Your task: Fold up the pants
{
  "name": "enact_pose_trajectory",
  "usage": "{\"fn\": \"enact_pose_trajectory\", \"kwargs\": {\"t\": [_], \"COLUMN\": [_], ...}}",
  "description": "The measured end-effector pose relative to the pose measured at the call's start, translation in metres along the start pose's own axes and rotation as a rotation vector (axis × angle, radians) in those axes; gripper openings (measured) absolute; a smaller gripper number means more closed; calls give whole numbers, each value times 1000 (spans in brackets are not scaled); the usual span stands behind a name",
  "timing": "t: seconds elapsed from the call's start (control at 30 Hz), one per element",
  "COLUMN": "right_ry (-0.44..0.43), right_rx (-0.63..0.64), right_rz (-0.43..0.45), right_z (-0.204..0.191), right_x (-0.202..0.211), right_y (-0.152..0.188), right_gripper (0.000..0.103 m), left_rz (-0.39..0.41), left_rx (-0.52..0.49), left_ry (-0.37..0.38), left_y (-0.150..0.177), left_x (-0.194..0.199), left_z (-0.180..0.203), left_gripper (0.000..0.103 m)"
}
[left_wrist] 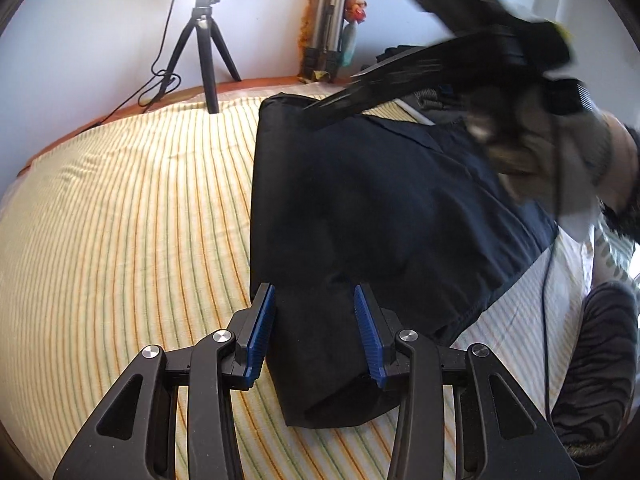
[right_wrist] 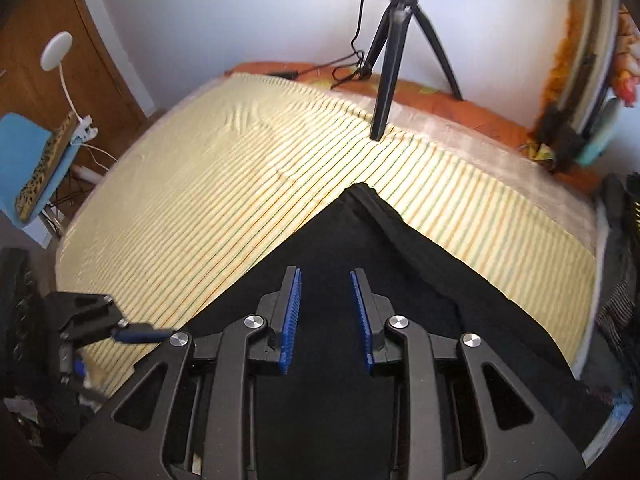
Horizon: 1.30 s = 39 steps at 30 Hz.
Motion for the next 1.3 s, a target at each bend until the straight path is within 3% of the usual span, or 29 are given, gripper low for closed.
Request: {"fn": "enact_pose_trajectory", "kwargs": {"t": [0.13,0.3,0.5,0.63,0.8,0.9,1.07,1.3], "right_ry": [45,85,45,16,-55,-104,-86,-28], "right_rx": [16,35,-32,-115,-196,-257,-337,-399], "right_rz": [-37,-73,-70,-59,-86,-108,-148,-261], "right_z": [1,5,11,15,1,-6,-10,-17], "right_x": [-29,-57,-69,-55,-26,-16,-17,-51], "right_y": [-12,-27,-39,-40,-28,-19,-11,-16], "right_gripper": [23,10,5,5,32,40,47,50], "left_rz": [-23,-27,-3,8,-11,-29,-34,18], "left_rx": [-24,-16,146,254,363,387,408,385], "left_ry": [17,50,134,174,198,232,255,303], "left_y": [4,5,4,6,11,13,15,12], "left_x": [-6,-3,10,15,12,8,3,16], "left_z": [5,5,-19,-35,-46,-44,-41,-30], "left_gripper": [39,39,39,39,39,39,39,39]}}
Point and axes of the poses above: each gripper's, at about its wrist camera, not at the fingertips, and x roughly against the way its jaws point, z to its right, y to its underside, the point moved 4 cm from there along -x, roughly the way its jaws point, and after that the axes turned 1 degree about -z, right-handed, at the moved point
